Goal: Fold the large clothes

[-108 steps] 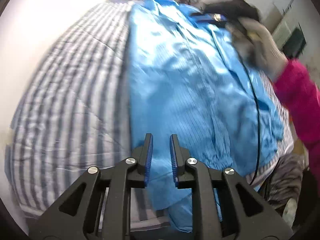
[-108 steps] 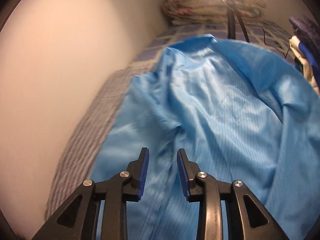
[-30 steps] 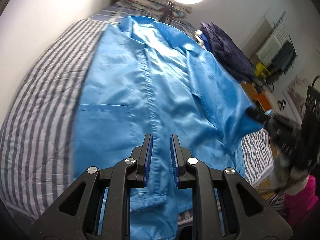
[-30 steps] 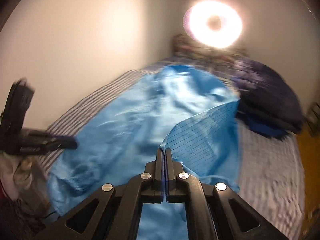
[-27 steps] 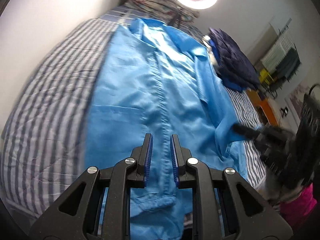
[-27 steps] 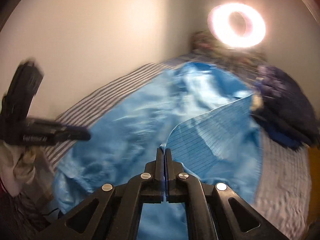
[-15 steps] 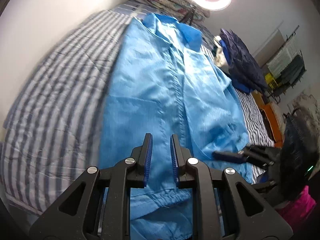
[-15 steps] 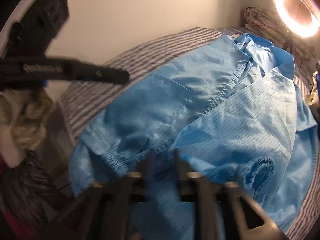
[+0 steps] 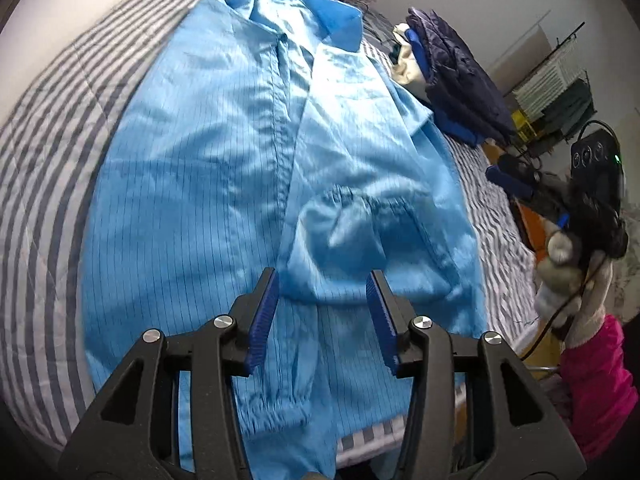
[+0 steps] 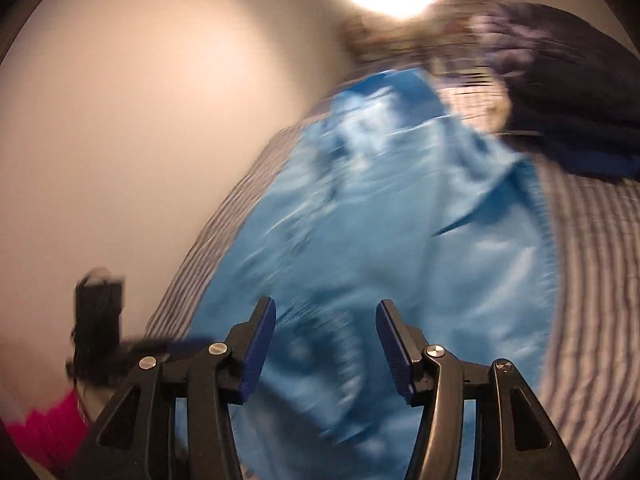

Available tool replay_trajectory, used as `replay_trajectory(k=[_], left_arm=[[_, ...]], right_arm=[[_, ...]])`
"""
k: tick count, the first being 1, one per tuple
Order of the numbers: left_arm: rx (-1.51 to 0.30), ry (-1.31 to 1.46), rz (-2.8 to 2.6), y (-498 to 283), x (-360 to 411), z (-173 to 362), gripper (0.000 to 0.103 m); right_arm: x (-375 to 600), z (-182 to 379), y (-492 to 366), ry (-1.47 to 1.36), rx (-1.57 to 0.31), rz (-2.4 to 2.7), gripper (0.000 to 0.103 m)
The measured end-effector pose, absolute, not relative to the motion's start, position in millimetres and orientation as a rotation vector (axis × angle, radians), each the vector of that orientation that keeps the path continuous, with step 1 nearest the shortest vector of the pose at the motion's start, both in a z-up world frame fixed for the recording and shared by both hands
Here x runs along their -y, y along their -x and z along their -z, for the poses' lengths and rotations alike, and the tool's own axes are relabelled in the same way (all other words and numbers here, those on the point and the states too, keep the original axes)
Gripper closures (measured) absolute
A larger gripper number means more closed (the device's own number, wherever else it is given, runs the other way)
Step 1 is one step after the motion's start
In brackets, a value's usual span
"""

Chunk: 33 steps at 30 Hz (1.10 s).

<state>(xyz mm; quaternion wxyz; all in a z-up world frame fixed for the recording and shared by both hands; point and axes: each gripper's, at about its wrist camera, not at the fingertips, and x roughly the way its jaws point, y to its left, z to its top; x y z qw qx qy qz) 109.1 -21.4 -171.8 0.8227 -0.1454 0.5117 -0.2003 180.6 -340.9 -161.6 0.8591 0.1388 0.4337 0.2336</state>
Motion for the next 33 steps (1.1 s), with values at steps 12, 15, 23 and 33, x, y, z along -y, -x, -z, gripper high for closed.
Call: replay_trajectory(k=[12,15,23,33], left_arm=[[-1.127,-0.002,0.478,-186.4,102.6,203.7,0.032],[-1.12,-0.082,0.472,-183.8,111.4,217.9,0.067],[-1.041,-0.107,0.574,-136.8,107.6,179.6,0.094],[-1.061,-0.128,0.739,-29.8,78.7,149.3,0.073]], right_arm=[[374.8,208.8,-272.7,-0.415,-0.992,-0.313,0.046],[379.0,214.4,-278.5,-0.406,-1.001,-0.307,0.046],[394.3,220.5,-285.1,-0.438,-0.998,-0.29,0.047],[403.2,227.3,-309.0,-0.484,-1.002,-0.267,0.047]])
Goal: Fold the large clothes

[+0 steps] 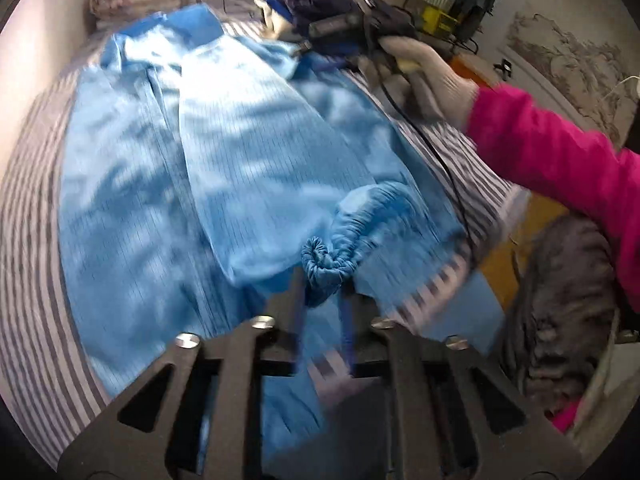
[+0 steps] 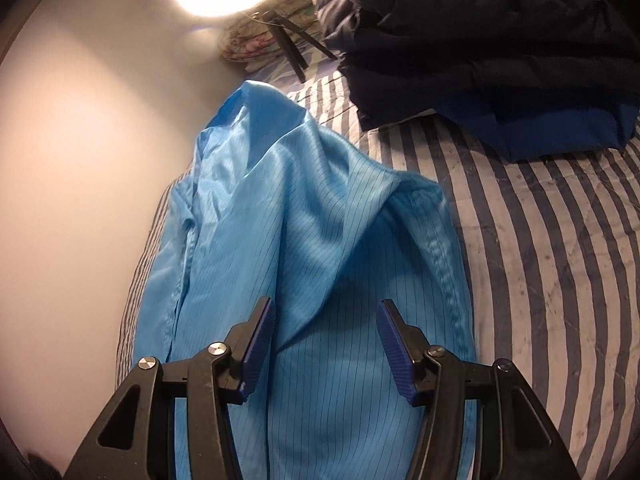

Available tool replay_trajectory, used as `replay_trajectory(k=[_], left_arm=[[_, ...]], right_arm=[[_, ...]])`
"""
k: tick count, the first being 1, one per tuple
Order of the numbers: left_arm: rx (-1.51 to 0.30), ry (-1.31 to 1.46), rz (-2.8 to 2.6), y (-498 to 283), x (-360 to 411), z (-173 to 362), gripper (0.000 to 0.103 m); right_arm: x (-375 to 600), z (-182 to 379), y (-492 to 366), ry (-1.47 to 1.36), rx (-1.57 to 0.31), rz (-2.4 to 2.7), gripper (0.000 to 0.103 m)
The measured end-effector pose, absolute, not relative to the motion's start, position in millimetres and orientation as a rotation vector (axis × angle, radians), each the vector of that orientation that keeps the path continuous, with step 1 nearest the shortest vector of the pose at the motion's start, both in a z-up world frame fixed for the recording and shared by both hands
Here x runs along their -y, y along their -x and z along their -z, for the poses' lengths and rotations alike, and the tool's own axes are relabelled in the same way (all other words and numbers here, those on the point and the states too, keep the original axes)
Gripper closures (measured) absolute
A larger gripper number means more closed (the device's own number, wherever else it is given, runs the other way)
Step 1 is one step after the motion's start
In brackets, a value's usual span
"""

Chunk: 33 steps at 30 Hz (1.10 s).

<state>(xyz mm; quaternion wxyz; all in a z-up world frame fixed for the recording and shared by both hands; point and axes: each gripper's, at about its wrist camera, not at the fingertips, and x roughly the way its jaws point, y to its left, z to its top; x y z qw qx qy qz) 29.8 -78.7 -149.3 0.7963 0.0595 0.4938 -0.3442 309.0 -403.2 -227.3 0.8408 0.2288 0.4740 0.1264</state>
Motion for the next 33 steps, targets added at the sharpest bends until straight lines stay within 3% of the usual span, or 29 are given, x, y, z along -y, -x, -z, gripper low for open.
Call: replay_trajectory(k=[1,7,9,14,17,18,19,22,33], left_arm=[[-1.066,-0.114,0.734,-27.2,75.4,149.5,0.064],[-0.989,-0.108,0.711,-17.0,88.7,142.1,0.05],[-0.966,-0.179,0.752,-12.7,110.4,148.4,0.05],[-1.026,-0.254,0.811,-10.4,149.1,178.8,0.05],[-1.015,-0.36,0.758,-16.4,166.9,198.7,0.05],[-1.028,-0.362,0.771,-19.9,168.4,205.5,0.066],[-1.043,-0.356,0.775,-22.5,168.5,210.4,0.094],[-1.063,-0.309,0.782,-29.0,160.0,212.2,0.1],[-1.071,-0.055,0.967,-24.9,153.5,164.6,0.102]], right_arm=[[402.7,228.2,-312.3,-0.481,-1.005,-0.263,0.047],[396.9,230.5,-328.8,-0.448,-1.01,-0.237,0.047],[395.7,230.8,-333.0,-0.435,-1.016,-0.234,0.056],[387.2,232.7,-343.5,-0.363,-1.039,-0.236,0.089],[386.7,229.5,-346.5,-0.336,-1.034,-0.228,0.1],[387.7,227.6,-347.8,-0.335,-1.031,-0.23,0.101],[388.0,225.1,-349.1,-0.331,-1.026,-0.229,0.103],[390.5,216.0,-351.7,-0.302,-1.005,-0.223,0.103],[427.3,172.8,-377.3,-0.307,-0.945,-0.201,0.103]])
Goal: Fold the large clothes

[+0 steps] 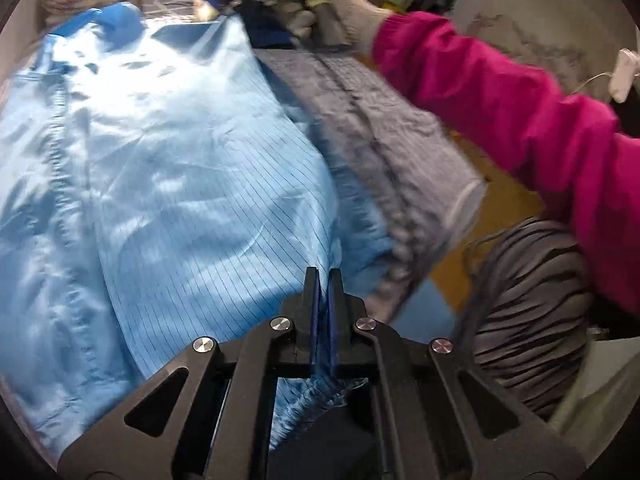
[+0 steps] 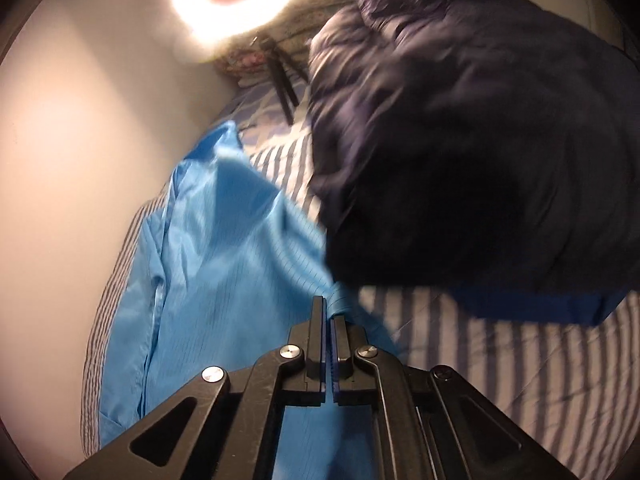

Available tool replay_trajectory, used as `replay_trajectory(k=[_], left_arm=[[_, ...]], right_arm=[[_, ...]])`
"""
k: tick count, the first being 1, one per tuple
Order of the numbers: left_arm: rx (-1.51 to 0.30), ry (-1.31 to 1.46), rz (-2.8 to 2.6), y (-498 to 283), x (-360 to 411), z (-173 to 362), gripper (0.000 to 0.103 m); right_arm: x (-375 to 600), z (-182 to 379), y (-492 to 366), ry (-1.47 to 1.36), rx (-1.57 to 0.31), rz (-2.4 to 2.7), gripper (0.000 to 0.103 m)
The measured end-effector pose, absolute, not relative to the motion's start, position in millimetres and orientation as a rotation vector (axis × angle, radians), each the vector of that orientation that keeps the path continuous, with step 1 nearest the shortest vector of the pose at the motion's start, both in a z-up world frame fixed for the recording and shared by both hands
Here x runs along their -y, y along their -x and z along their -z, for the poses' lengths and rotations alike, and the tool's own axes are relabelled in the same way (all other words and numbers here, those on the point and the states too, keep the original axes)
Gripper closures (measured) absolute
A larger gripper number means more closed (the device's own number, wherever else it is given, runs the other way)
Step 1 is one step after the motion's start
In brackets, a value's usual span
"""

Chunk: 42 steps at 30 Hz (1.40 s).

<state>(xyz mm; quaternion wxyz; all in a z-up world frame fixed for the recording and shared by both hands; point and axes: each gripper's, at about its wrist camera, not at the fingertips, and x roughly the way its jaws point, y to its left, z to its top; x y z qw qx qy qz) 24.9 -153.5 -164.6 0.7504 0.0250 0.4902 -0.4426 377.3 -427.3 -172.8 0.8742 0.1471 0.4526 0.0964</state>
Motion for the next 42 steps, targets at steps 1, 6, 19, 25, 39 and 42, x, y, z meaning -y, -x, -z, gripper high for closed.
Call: replay_trajectory(k=[1,6,19,25,39,42], left_arm=[[-1.068,-0.061,0.987,-22.6,160.0,164.9,0.102],[-1.067,-0.193,1.002,-16.9,203.5,195.2,0.102],[-1.117,-0.117,1.059,-28.5,231.2,212.2,0.102],[-1.11,-0.113,1.076,-27.0,235.4,208.8,0.102],[-1.133,-0.103,1.045,-17.7,241.4,201.2,0.078],[-1.098,-0.099,1.033,-12.1,225.9,185.1,0.078]], right_arm=[[431.0,171.1,-379.3,-0.306,-0.941,-0.2,0.103],[435.9,182.9,-391.9,-0.281,-0.951,-0.158,0.103],[478.6,190.5,-352.3,-0.407,-0.954,-0.168,0.071],[472.2,188.2,-273.8,-0.4,-1.02,-0.299,0.07],[434.9,246.1,-206.0,-0.311,-1.178,-0.237,0.103],[448.7,237.9,-200.1,-0.314,-1.157,-0.239,0.102]])
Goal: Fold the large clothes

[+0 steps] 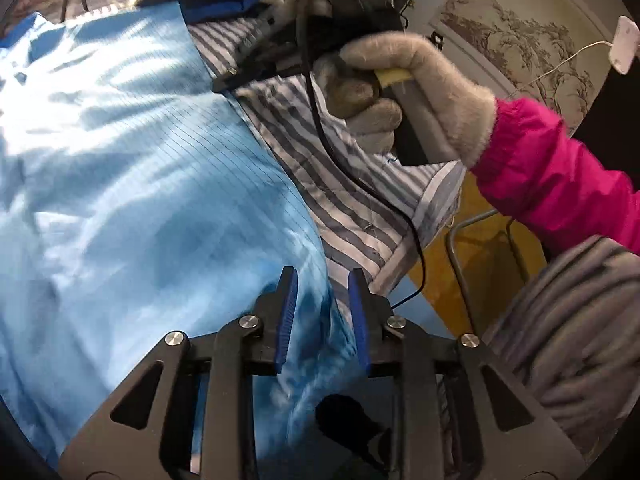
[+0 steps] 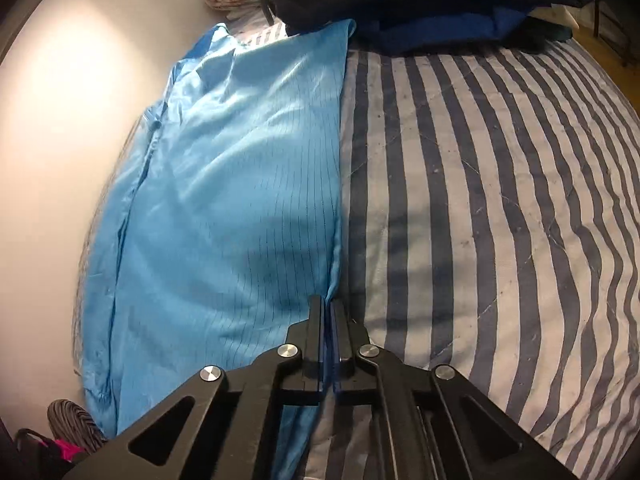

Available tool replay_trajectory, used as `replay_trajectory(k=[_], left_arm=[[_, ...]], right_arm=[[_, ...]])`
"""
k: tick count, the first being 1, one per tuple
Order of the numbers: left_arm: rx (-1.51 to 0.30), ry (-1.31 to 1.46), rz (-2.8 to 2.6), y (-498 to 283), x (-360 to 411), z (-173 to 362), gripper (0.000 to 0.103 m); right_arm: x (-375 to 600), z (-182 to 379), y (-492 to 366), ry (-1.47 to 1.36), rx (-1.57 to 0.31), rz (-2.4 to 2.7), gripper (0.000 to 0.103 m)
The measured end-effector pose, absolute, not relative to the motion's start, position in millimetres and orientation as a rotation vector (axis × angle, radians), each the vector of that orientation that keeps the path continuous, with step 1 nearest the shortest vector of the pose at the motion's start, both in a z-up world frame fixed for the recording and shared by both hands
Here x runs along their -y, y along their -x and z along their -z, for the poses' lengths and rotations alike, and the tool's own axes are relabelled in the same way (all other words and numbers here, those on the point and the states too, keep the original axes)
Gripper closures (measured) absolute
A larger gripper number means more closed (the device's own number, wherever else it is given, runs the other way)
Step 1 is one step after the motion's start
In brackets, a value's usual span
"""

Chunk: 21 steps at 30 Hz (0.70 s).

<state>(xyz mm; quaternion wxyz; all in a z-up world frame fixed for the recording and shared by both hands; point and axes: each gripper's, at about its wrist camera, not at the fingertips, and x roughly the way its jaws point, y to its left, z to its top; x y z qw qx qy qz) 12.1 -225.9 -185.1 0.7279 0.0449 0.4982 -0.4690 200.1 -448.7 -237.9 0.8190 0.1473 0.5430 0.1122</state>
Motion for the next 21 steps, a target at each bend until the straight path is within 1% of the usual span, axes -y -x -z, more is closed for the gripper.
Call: replay_trajectory(k=[1,3,5,6,7,11,13,16,19,20,21], left_arm=[[-1.084,-0.086,1.026,-9.9,216.1,178.4,0.078],[-1.062,-0.06,1.003,-11.3,202.7,169.2,0.078],[-1.041,-0.042,0.96,-16.3,189.8,165.8,0.078],[-1.036,-0.031,0.936,-20.7,187.3,166.0,0.078],[-1.042,0.005,0.911,-27.3,181.7,168.2,0.078],[-1.037,0.056,0.889,-39.6,190.1,178.1,0.078],[-1.048,0.082,0.927,-41.5,202.4,182.5,0.078],[-1.076,0.03,0.921,-41.1,218.4,195.1,0.078],[-1.094,-0.003,0.89,-38.3,223.0,200.7,0.078],[-1.087,0.007,0.893,-35.3,219.4,196.4,0.078],[-1.073,0.009,0.9,-30.3,215.8,190.2,0.078]], right_arm=[[453.3,233.4,-195.8,-0.334,-1.142,-0.252,0.097],[470.0,223.6,-178.9,-0.395,-1.114,-0.283,0.092],[477.7,218.0,-169.9,-0.424,-1.088,-0.287,0.073],[481.1,215.4,-163.7,-0.438,-1.079,-0.291,0.068],[484.5,214.3,-156.2,-0.455,-1.074,-0.299,0.061],[479.8,228.7,-142.7,-0.489,-1.096,-0.315,0.055],[469.2,244.1,-140.1,-0.508,-1.122,-0.322,0.055],[463.4,259.1,-132.8,-0.517,-1.128,-0.337,0.056],[465.1,261.3,-128.7,-0.549,-1.117,-0.338,0.056],[466.2,260.5,-126.3,-0.55,-1.115,-0.333,0.058],[467.5,256.9,-123.1,-0.545,-1.11,-0.331,0.059]])
